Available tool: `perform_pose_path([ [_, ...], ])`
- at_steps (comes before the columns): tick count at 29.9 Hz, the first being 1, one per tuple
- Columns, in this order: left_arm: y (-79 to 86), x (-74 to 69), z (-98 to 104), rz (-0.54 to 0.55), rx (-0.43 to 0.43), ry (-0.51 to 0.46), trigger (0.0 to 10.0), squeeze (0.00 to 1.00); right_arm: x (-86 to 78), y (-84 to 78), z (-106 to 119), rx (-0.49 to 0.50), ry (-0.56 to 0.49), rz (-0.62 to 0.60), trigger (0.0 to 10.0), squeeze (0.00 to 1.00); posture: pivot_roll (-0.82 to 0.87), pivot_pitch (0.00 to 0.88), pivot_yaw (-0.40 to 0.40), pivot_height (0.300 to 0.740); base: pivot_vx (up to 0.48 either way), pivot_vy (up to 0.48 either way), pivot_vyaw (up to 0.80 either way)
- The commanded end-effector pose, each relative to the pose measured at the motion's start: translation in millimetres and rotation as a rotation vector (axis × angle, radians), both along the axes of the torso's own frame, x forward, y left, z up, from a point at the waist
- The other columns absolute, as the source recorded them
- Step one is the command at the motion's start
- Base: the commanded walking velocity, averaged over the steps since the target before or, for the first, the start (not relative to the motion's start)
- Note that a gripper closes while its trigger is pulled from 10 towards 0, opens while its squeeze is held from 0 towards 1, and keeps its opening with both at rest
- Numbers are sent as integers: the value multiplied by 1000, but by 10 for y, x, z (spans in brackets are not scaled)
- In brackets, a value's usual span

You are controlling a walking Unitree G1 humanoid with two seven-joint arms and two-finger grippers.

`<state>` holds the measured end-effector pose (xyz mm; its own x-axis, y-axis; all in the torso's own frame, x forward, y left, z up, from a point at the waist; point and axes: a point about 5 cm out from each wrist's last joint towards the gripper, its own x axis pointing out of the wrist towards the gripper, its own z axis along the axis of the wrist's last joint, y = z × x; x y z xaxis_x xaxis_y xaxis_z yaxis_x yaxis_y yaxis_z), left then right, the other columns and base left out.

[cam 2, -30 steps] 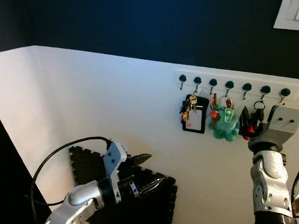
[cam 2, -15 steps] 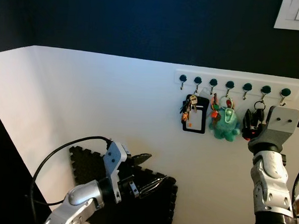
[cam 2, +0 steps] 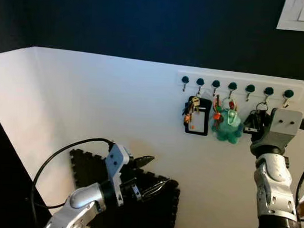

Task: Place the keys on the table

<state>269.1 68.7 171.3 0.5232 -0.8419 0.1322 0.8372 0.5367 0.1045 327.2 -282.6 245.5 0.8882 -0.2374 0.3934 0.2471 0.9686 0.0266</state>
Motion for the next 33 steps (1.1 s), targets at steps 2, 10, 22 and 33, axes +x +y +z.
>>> perform_pose_path([
  [2, 16, 3, 37, 1, 10, -13, 10000, 0, -16, 18, 113, 5, -56, -2, 0, 0, 23, 43, 16, 740, 0, 0, 0],
  [10, -19, -9, 247, -30, -89, -31, 10000, 0, -101, 13, 323, -23, -199, -24, 0, 0, 23, 43, 15, 740, 0, 0, 0],
  [22, -66, 0, 509, -54, -166, -80, 10000, 0, -169, -5, 469, -41, -287, -52, 980, 0, 21, 42, 14, 740, 0, 0, 0],
  [33, -68, -21, 510, -67, -154, -68, 10000, 0, -211, 0, 595, -66, -351, -62, 1255, 0, 22, 44, 13, 740, 0, 0, 0],
])
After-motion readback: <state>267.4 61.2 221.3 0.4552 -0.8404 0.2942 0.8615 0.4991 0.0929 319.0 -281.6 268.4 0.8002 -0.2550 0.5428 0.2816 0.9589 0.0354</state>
